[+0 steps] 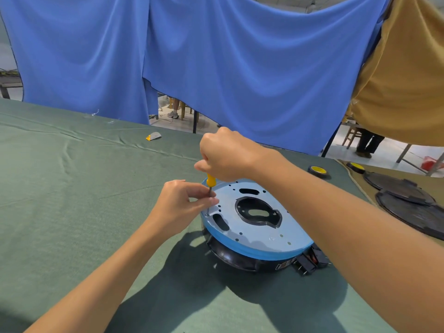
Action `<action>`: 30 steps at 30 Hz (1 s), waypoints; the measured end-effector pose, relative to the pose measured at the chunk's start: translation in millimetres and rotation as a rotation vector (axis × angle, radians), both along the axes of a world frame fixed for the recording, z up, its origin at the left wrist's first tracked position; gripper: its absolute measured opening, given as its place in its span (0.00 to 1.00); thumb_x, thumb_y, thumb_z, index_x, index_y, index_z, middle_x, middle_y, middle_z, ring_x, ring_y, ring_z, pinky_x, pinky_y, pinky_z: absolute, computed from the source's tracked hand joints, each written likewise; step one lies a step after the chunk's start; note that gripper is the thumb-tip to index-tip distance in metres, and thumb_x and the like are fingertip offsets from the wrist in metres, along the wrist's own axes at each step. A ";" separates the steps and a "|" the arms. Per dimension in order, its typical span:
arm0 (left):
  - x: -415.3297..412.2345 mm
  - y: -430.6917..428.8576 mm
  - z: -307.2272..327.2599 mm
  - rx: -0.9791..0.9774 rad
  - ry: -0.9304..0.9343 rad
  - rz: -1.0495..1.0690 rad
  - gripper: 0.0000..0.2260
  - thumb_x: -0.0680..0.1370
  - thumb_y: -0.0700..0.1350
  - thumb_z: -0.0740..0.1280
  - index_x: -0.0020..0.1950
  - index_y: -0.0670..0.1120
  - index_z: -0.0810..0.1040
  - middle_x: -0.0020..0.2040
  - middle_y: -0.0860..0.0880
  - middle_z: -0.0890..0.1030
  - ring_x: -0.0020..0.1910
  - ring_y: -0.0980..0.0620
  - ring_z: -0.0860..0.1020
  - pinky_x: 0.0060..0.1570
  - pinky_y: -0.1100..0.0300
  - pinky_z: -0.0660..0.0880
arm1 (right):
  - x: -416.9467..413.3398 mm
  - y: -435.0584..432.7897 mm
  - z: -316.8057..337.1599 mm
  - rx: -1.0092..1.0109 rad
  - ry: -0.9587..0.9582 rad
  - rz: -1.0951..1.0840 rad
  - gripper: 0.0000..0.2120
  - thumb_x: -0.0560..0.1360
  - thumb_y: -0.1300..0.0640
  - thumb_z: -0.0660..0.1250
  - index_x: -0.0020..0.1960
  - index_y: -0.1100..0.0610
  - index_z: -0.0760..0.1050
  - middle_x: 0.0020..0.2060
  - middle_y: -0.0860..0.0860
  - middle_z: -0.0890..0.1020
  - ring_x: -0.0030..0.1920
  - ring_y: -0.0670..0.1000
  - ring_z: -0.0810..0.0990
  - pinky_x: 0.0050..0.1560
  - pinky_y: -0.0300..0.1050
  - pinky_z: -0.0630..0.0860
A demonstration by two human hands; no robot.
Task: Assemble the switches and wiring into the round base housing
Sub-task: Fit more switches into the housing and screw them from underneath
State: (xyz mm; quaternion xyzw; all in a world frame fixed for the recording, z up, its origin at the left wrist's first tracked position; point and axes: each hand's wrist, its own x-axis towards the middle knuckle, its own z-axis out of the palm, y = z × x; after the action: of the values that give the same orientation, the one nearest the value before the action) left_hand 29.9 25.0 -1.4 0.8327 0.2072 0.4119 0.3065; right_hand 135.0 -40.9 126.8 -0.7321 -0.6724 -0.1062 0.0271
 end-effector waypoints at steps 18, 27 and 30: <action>-13.0 6.0 -6.6 -0.230 -0.012 -0.139 0.12 0.73 0.42 0.75 0.39 0.62 0.86 0.46 0.62 0.85 0.59 0.64 0.78 0.65 0.53 0.73 | 0.7 -7.1 12.4 -0.189 -0.069 0.078 0.10 0.75 0.53 0.70 0.38 0.49 0.72 0.35 0.46 0.74 0.48 0.53 0.77 0.30 0.41 0.64; -11.0 2.9 -0.4 -0.206 0.019 -0.102 0.13 0.71 0.42 0.77 0.38 0.62 0.85 0.43 0.62 0.85 0.58 0.64 0.78 0.62 0.55 0.74 | 0.4 -5.6 2.0 -0.057 -0.051 -0.031 0.18 0.80 0.57 0.59 0.33 0.54 0.57 0.33 0.52 0.64 0.32 0.52 0.65 0.28 0.44 0.57; -8.4 0.0 1.5 -0.157 0.020 -0.061 0.14 0.69 0.44 0.78 0.38 0.65 0.84 0.41 0.63 0.85 0.55 0.67 0.78 0.59 0.63 0.75 | -4.4 -5.3 -0.7 -0.018 -0.058 -0.086 0.17 0.79 0.60 0.58 0.34 0.54 0.56 0.34 0.52 0.64 0.32 0.50 0.62 0.28 0.44 0.56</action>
State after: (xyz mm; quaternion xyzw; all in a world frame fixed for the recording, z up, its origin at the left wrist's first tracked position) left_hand 21.5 25.0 0.1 0.8161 0.2165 0.3765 0.3813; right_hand 130.6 -46.2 126.2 -0.7572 -0.6416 -0.1223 -0.0037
